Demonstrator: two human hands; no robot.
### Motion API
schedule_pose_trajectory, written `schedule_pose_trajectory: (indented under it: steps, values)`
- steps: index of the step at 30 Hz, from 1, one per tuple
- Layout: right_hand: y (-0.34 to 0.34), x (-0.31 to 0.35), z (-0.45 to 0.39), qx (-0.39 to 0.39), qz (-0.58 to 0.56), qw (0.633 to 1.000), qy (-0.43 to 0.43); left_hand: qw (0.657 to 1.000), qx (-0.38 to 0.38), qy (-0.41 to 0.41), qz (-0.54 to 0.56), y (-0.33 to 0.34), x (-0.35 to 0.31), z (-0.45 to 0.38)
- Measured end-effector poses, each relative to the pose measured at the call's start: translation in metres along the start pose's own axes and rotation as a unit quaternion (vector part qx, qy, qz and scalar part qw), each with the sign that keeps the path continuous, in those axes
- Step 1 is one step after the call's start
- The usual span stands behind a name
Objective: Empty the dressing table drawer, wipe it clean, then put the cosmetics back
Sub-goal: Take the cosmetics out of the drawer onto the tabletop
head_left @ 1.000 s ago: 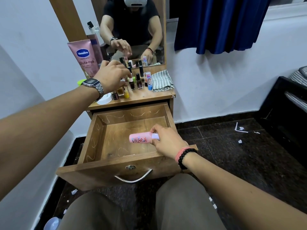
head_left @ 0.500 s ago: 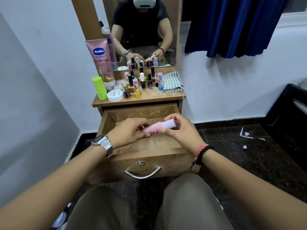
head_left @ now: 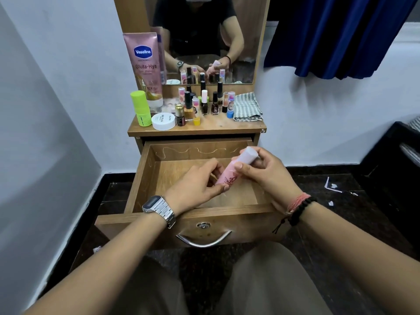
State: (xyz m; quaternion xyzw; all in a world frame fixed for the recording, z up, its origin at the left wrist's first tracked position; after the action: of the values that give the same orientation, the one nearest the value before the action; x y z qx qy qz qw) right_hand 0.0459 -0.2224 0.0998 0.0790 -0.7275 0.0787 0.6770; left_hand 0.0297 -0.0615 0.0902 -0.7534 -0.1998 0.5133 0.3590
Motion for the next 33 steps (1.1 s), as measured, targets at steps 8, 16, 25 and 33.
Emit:
schedule_pose_trajectory:
  steps: [8, 16, 25, 33]
  values:
    - [0.005, 0.076, -0.086, -0.138, 0.174, 0.969, -0.107, 0.999, -0.021, -0.014, -0.027, 0.0, 0.014, 0.002]
    - [0.043, 0.094, -0.153, -0.138, 0.306, 0.928, -0.16, 0.999, -0.025, 0.01, -0.039, 0.003, 0.016, 0.0]
    - [0.053, 0.089, -0.177, -0.136, 0.37, 0.906, -0.154, 0.998, -0.031, 0.026, -0.041, 0.003, 0.016, -0.002]
    - [0.051, 0.093, -0.176, -0.131, 0.366, 0.909, -0.152, 0.998, -0.015, 0.024, -0.058, 0.005, 0.015, -0.001]
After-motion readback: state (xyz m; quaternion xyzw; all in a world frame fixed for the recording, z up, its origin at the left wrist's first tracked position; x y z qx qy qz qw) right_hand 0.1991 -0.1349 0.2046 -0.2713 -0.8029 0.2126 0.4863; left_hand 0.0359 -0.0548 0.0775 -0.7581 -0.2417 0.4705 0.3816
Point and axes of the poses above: each hand's wrist, its own z-axis away from the middle knuckle, its own y-axis out of the palm, x = y × z, the point moved 6 cm from there along -z, towards the middle knuckle
